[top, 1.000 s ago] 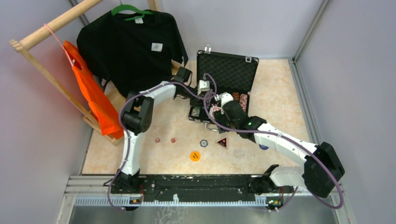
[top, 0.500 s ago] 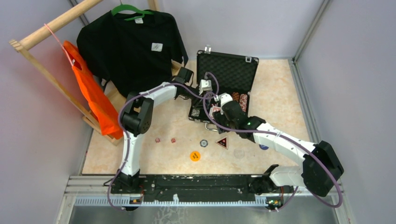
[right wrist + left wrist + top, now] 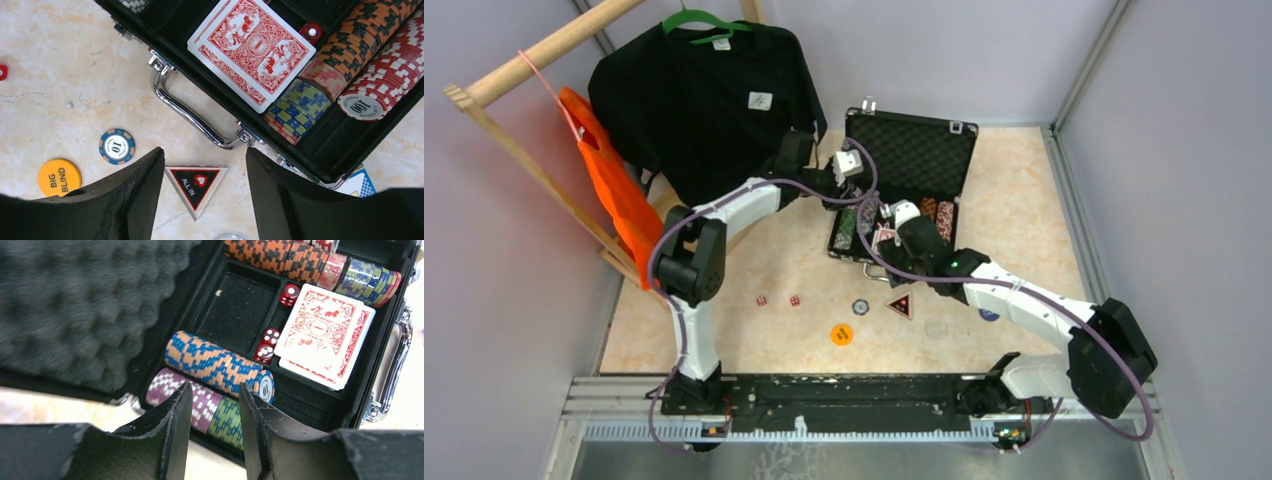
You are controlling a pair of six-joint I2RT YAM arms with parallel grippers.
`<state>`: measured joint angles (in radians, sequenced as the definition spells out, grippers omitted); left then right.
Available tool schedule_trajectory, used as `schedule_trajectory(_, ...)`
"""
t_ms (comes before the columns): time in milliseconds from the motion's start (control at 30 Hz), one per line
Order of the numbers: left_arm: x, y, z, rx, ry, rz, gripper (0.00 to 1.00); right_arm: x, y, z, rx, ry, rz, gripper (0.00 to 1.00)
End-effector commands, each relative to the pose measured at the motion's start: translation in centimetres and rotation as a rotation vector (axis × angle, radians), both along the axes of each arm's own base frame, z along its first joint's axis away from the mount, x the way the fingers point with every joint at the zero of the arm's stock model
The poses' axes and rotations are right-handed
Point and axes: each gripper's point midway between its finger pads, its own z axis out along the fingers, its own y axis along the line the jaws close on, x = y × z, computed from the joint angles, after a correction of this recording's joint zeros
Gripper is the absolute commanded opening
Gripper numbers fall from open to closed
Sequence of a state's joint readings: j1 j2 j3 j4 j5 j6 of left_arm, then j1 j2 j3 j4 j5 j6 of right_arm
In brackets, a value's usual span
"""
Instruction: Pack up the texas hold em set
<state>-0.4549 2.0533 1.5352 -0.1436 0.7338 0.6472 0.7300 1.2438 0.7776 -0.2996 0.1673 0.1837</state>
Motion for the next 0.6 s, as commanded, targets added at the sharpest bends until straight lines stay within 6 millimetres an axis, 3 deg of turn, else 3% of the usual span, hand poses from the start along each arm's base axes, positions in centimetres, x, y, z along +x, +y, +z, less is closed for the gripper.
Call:
schedule_trajectory(0,1.7,1.3,5.3,-0.110,-0.142,0.129,0.46,0.7,0.7,0.5,0.029,-0.012,0.004,0.62)
schedule_trajectory(133,2.5,3.7,8.7,-0.237,-0.194,0.315,0.47,0.5,1.1,0.3,0.034,-0.002,0.018,0.62)
schedule_trajectory(200,2.8,5.8,10.4,-0.345,-0.180,0.478,0.47,0.3,1.4,0.0,0.036,0.011,0.028,0.63)
schedule_trajectory(233,2.7,7.4,10.3,-0.393,-0.144,0.582,0.48,0.1,1.7,-0.3,0.036,0.021,0.035,0.63)
schedule_trajectory(267,2.6,8.8,10.8,-0.451,-0.102,0.681,0.50,-0.2,2.2,-0.5,0.034,0.026,0.049,0.63)
schedule_trajectory(300,2.5,10.6,11.1,-0.499,-0.065,0.793,0.61,-0.5,2.8,-0.7,0.028,0.027,0.066,0.63)
schedule_trajectory(367,1.4,13.3,10.6,-0.560,-0.012,0.935,0.91,-1.2,3.9,-1.1,0.009,0.021,0.089,0.64)
schedule_trajectory(400,0.5,13.7,10.3,-0.574,-0.017,0.933,0.98,-1.5,4.3,-1.4,0.005,0.030,0.098,0.64)
schedule_trajectory(567,-3.1,14.7,6.8,-0.603,0.085,0.968,1.00,-2.7,6.1,-2.9,-0.007,0.063,0.125,0.65)
